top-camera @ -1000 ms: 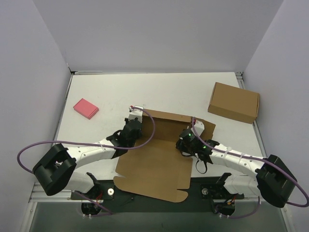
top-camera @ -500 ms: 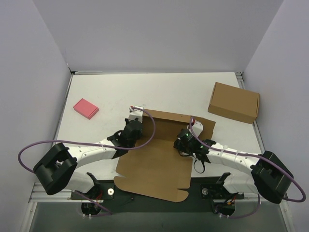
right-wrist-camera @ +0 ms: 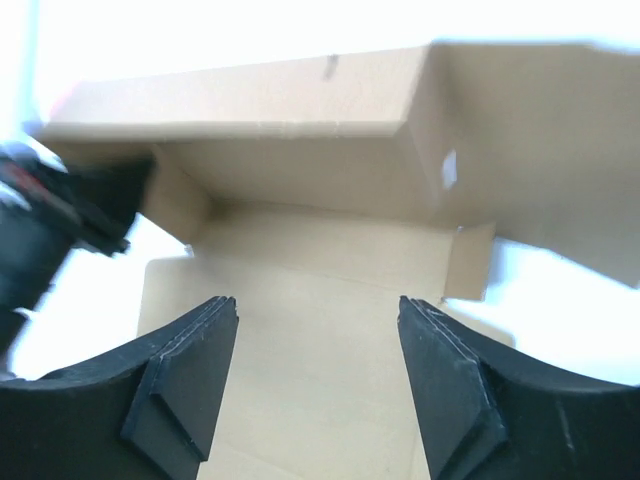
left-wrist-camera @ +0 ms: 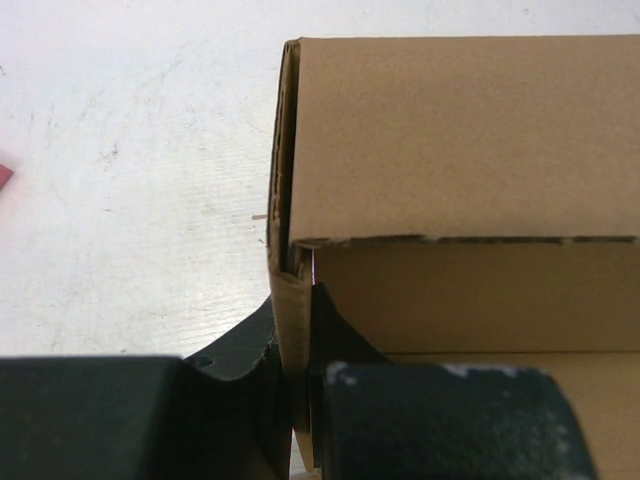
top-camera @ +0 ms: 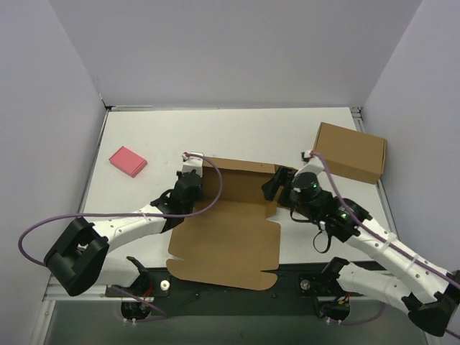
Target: Fold the paper box
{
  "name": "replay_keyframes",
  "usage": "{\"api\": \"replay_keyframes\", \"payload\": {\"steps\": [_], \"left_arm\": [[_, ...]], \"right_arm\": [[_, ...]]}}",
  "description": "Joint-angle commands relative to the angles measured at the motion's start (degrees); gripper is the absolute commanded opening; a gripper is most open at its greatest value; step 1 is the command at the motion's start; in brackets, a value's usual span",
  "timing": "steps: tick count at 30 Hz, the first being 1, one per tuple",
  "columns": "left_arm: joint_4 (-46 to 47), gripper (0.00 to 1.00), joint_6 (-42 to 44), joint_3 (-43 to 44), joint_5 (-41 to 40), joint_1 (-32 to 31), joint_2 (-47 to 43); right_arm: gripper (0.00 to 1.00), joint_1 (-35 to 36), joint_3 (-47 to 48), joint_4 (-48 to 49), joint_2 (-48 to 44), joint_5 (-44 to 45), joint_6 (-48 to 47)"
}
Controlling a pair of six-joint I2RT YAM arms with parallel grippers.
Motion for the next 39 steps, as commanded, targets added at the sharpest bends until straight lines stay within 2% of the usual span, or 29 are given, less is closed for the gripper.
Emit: {"api": "replay_keyframes", "payload": {"steps": [1, 2, 5, 9, 12, 16, 20, 24, 32, 39], "left_arm": [[2.3, 0.00, 0.7, -1.2, 2.0, 1.2, -3.7], [2.5, 0.00, 0.7, -1.4, 2.5, 1.5, -4.0], [3.2, 0.00, 0.7, -1.9, 3.1, 1.6, -4.4], [3.2, 0.00, 0.9, -2.4, 3.2, 1.6, -4.9], [3.2, 0.00, 0.8, -2.7, 3.0, 1.7, -5.2], [3.2, 0.00, 0.5, -2.7, 2.9, 1.7, -5.4], [2.1, 0.00, 0.0, -2.2, 1.9, 1.9, -4.9], [1.3, 0.00, -0.3, -2.0, 1.0, 2.1, -4.5], [1.8, 0.00, -0.6, -2.0, 0.7, 1.8, -3.8], [2.6, 0.00, -1.4, -1.5, 2.6, 1.6, -3.2]], "right_arm": [[0.66, -12.3, 3.1, -7.7, -3.3, -5.5, -6.0], [0.65, -18.2, 2.8, -7.7, -3.7, -7.4, -6.7], [0.65, -26.5, 1.8, -6.7, -3.3, -10.1, -10.0], [0.64, -42.8, -2.4, 1.0, -0.3, -21.2, -11.1], [0.63, -48.3, -6.2, 7.0, 2.8, -25.9, -11.0], [0.63, -48.6, -11.6, 14.7, 9.3, -32.3, -9.7], [0.62, -47.2, -17.2, 21.2, 10.5, -36.7, -5.2], [0.61, -42.0, -20.7, 21.7, 7.3, -35.2, -1.9], [0.61, -32.8, -23.3, 19.0, -1.2, -23.1, 9.2], [0.61, -28.3, -22.8, 22.3, -1.6, -25.8, 7.6]]}}
